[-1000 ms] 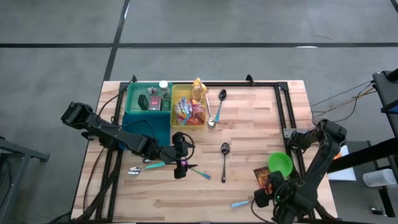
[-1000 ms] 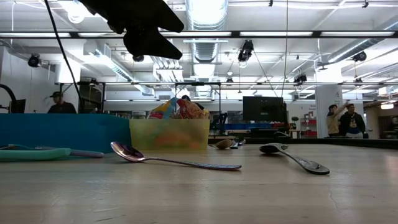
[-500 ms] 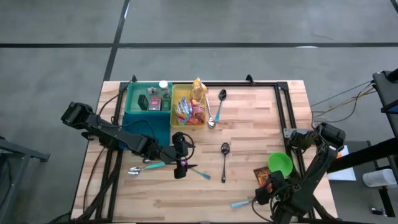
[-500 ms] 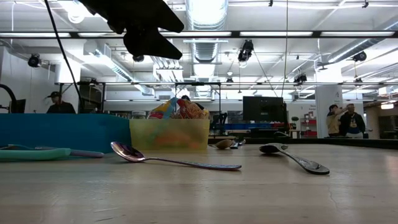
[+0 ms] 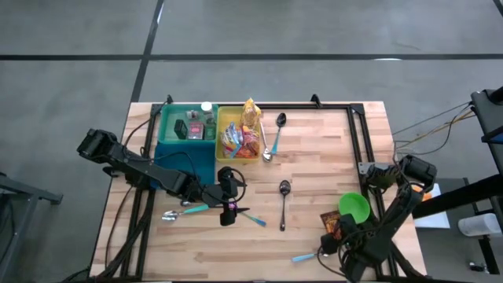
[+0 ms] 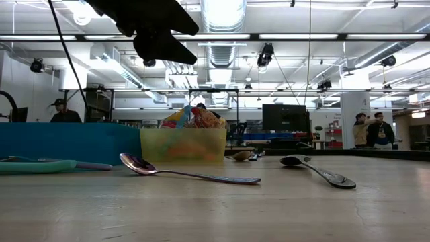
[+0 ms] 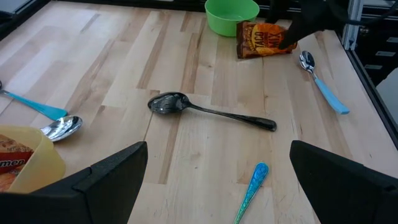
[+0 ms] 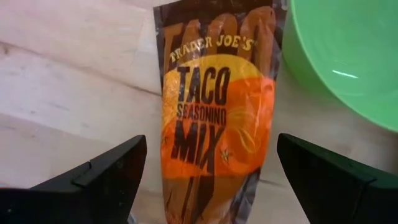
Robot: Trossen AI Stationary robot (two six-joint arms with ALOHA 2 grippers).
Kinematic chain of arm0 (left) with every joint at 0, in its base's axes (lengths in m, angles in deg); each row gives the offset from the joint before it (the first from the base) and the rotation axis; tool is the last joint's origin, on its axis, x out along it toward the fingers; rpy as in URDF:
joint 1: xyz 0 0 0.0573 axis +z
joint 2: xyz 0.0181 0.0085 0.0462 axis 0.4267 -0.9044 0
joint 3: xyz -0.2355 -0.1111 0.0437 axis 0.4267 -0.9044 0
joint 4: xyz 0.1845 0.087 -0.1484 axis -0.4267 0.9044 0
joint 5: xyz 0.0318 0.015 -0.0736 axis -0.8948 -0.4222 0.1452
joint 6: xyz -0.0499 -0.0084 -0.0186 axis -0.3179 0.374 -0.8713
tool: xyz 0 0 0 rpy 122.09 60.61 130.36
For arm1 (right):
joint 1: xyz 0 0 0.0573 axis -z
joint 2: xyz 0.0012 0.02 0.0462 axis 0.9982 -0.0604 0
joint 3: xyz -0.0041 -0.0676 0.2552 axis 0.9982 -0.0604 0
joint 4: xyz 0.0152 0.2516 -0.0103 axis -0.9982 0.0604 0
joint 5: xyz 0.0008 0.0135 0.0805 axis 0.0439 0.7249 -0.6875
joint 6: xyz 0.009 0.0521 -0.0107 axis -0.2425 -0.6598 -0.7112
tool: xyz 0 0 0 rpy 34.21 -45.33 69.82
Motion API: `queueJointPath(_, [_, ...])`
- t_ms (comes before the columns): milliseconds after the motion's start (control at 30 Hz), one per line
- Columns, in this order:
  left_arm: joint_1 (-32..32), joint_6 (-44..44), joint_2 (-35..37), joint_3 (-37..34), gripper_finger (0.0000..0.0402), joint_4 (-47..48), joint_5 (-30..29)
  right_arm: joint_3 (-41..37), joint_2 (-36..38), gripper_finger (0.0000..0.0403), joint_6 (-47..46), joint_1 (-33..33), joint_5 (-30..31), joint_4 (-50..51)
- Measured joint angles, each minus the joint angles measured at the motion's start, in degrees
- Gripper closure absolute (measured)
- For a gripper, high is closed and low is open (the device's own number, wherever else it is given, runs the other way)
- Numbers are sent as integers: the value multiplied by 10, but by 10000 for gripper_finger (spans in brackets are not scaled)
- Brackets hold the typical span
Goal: Pick & Place Food Item
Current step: Put the orange spice pack into the green bin
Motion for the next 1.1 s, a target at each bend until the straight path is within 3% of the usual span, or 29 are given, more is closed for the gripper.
queueJointPath(167, [0,0,0,0,6,0,0,-11,1,60,2,0,3,-9])
queueJointPath(500, [0,0,0,0,6,0,0,-30,1,179,2,0,-1,-9])
queueJointPath(1100, [0,0,0,0,6,0,0,-28,1,342,2,0,-5,-4])
